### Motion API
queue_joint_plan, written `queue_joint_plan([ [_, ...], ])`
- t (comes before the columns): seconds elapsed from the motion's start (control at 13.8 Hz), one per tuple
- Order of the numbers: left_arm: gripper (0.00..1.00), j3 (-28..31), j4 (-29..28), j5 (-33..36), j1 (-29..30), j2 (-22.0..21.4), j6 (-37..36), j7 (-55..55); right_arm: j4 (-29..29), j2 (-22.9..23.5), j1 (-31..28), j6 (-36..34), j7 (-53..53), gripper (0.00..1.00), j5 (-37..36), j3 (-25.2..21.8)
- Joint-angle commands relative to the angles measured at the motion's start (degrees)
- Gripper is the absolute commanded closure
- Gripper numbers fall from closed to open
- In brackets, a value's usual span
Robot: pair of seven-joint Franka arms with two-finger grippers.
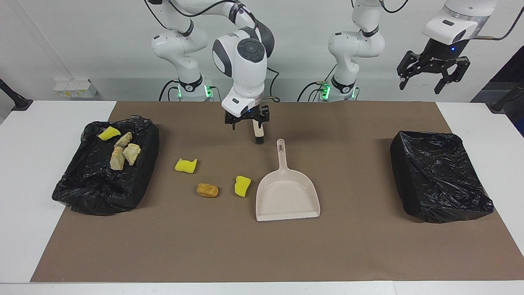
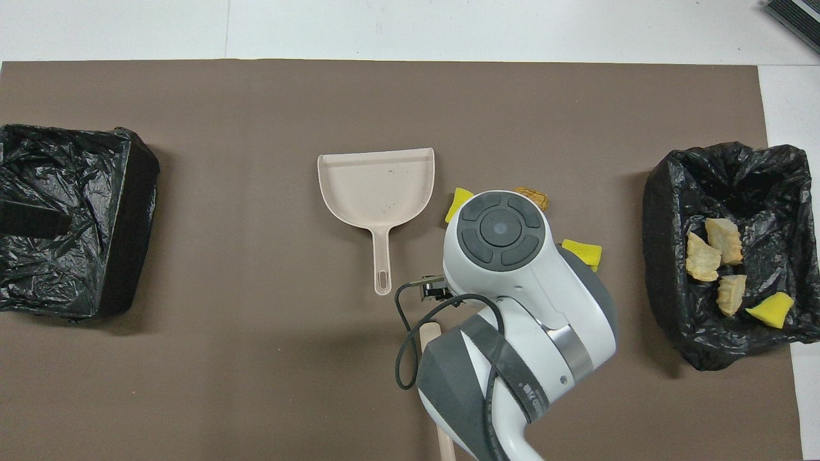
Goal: Sweep and dump trash in bin
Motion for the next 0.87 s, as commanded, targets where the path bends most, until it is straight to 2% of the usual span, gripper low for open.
queue_joint_plan([
  [0.0,0.0,-1.68,-1.12,-0.37,-0.44,-1.31,-0.68,-0.4,-4.4,-2.68,-1.38,1.53,-1.44,0.0,1.4,0.35],
  [0.15,0.0,-3.62,-3.05,-0.46,-1.93,-2.02,1.42,-0.84,-4.49,-2.68,-1.47,1.7,-1.44,0.0,2.44,0.35],
  [0.29,0.0,-4.15,-6.55,-0.46,-6.48,-1.93,4.31,-6.16,-6.14,-3.64,-1.38,2.4,-1.44,0.0,3.33,0.35],
  [0.58,0.0,-4.15,-18.85,-0.37,-16.42,-0.44,21.17,-20.5,-19.32,-10.66,-1.12,10.84,-1.53,0.0,4.91,0.35],
  [0.73,0.0,-4.15,-23.25,-0.37,-18.72,0.96,28.47,-23.59,-22.4,-12.78,-0.86,10.93,-2.49,0.0,4.91,0.35],
  [0.8,0.0,-4.06,-23.88,-0.28,-20.12,3.23,31.03,-25.87,-23.2,-13.31,-0.86,10.93,-2.5,0.0,4.91,0.35],
])
